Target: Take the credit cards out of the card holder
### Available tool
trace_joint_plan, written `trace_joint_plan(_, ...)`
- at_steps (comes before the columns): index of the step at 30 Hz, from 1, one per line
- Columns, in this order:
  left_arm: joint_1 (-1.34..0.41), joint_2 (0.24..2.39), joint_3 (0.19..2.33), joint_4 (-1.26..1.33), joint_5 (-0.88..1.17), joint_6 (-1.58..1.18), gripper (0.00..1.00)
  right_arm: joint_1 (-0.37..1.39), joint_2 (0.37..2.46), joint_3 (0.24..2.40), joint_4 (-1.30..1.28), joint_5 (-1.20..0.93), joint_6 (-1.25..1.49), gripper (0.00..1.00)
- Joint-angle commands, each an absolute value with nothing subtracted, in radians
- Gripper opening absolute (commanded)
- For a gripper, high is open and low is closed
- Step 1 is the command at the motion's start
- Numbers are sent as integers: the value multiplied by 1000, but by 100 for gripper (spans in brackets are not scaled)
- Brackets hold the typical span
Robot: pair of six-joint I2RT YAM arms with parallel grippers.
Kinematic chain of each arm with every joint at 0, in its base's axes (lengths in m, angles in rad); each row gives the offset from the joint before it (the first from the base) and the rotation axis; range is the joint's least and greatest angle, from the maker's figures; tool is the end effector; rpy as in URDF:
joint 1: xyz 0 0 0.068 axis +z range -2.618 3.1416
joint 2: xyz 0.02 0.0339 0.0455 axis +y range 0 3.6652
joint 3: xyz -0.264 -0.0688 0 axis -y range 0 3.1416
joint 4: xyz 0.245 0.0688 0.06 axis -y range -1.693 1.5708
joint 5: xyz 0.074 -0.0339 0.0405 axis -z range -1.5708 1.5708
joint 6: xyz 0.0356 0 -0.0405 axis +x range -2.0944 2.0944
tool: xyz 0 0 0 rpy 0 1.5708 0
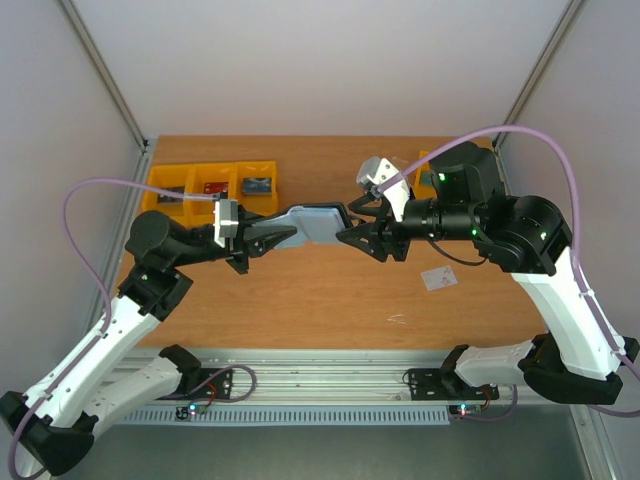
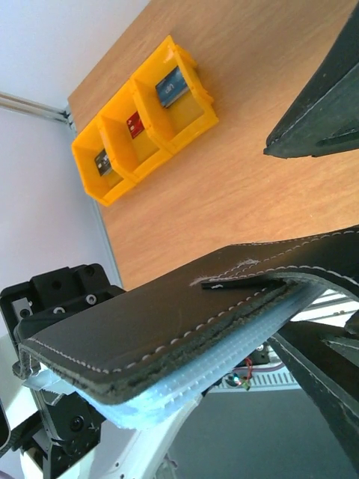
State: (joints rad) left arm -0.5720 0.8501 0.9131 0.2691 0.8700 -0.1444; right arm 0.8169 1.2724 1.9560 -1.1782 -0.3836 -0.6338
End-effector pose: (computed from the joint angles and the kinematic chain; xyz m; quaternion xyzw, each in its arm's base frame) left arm 0.1351 -0.1193 0.4188 0.4470 0.4417 -0.4880 0.6058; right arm 0.1194 0.1466 0.5163 -0.6323 0.5659 0.2090 0.4860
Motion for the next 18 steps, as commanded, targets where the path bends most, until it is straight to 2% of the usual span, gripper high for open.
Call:
trace_joint_plan(1, -575, 837, 907, 320, 859, -130, 0, 808, 1262, 1966, -1176, -356, -640, 58)
trace_joint_plan(18, -575, 831, 898, 313, 859, -120, 0, 784, 1316, 1996, -1210, -414, -623, 65)
